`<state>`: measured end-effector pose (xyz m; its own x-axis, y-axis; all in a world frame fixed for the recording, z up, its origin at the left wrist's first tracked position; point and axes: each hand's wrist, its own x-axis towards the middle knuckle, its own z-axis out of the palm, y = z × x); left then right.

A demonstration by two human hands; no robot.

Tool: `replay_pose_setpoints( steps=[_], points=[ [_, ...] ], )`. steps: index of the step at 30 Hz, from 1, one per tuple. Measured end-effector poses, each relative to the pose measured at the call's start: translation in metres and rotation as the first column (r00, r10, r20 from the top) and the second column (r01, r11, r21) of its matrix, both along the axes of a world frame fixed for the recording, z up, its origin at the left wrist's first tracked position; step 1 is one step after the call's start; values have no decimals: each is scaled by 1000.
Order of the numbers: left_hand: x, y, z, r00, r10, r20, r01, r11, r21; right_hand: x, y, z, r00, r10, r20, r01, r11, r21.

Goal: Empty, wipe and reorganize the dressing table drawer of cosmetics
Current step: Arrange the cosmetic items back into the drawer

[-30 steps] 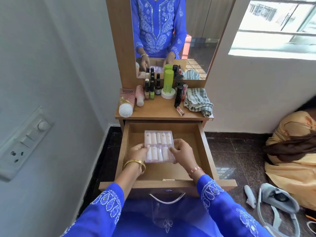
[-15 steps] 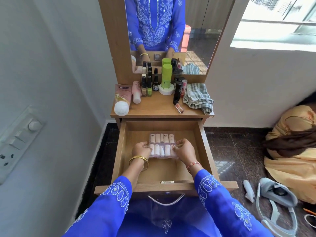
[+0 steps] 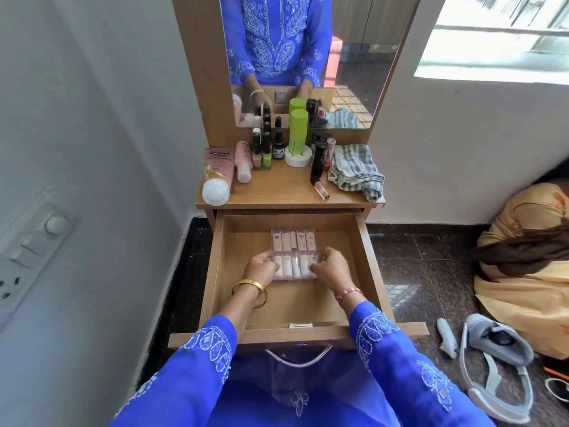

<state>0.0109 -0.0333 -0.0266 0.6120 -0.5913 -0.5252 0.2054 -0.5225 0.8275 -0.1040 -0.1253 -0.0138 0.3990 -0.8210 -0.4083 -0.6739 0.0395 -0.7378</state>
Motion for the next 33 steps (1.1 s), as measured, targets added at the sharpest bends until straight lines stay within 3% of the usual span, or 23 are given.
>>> replay_pose_setpoints(
  steps=[8,12,18,22,25,28,33],
  points=[
    [0,1,1,999,-14,47,14,1000,6,0,0,-1,998,29,-47,-32,997,-64],
    [-2,6,9,991,49,127,-41,997,-61,0,6,1,995,74,-71,-91,959,-269],
    [9,22,27,938,302,171,-252,932,-261,12,31,20,954,300,-21,-263,798,-542],
    [39,29,52,870,489,61,-425,808,-408,53,46,55,893,450,9,-320,650,-689],
    [66,33,70,815,578,-30,-526,718,-457,94,52,85,828,550,-110,-418,474,-775],
    [84,38,81,805,591,-47,-541,699,-468,131,54,100,793,544,-276,-509,339,-791],
    [104,43,83,798,598,-71,-568,708,-420,153,50,100,749,479,-457,-627,292,-722]
  ],
)
